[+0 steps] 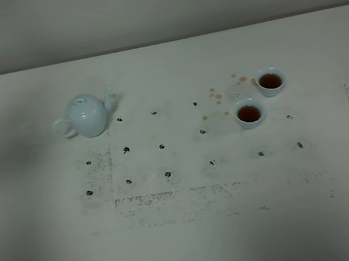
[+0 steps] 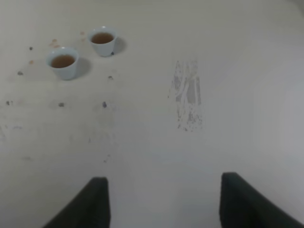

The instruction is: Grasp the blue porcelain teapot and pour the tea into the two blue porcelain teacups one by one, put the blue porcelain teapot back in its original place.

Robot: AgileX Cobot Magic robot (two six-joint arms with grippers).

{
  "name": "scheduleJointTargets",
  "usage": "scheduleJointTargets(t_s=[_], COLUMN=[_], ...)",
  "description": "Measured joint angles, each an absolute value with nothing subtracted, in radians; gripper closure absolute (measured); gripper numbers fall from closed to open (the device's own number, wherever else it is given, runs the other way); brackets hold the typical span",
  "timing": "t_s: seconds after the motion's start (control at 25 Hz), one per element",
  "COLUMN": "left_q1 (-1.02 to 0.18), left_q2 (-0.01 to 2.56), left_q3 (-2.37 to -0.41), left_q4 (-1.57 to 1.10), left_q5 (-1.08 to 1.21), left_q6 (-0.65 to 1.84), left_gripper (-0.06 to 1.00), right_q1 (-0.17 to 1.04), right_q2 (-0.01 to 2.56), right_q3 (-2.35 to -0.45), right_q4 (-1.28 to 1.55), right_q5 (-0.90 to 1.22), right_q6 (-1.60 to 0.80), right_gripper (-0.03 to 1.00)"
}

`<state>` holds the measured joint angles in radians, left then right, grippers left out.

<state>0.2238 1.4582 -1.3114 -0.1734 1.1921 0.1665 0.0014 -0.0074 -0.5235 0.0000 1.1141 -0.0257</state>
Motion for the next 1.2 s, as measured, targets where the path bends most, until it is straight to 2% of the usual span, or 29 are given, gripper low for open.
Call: scheduleJointTargets(t_s=[0.36,0.64,0.8,1.04,1.2], left_q1=[0.221,0.221,0.221,0.216,0.138], left_q2=[1.065,0.769,0.6,0.341,0.14], left_q3=[-0.853,-0.589,-0.483,-0.459,-0.459], left_q4=[-0.092,-0.049,-0.048,-0.045,-0.047], left_q5=[1.152,1.077,1.057,1.059,1.06], left_q6=[0.034,-0.019,-0.021,-0.021,-0.021], left_gripper=[0.87,0.87,0.87,0.87,0.87], right_q1=[0.001,0.001,0.001,0.001,0.001], right_q2=[-0.007,-0.007,-0.007,-0.007,-0.007], right_q3=[-0.523,-0.523,-0.523,-0.523,-0.523], right_q4=[0.0,0.0,0.0,0.0,0.0], right_q5=[1.114,1.114,1.114,1.114,1.114], right_q6=[-0.026,-0.026,-0.026,-0.026,-0.026], right_gripper=[0.48,0.48,0.48,0.48,0.48])
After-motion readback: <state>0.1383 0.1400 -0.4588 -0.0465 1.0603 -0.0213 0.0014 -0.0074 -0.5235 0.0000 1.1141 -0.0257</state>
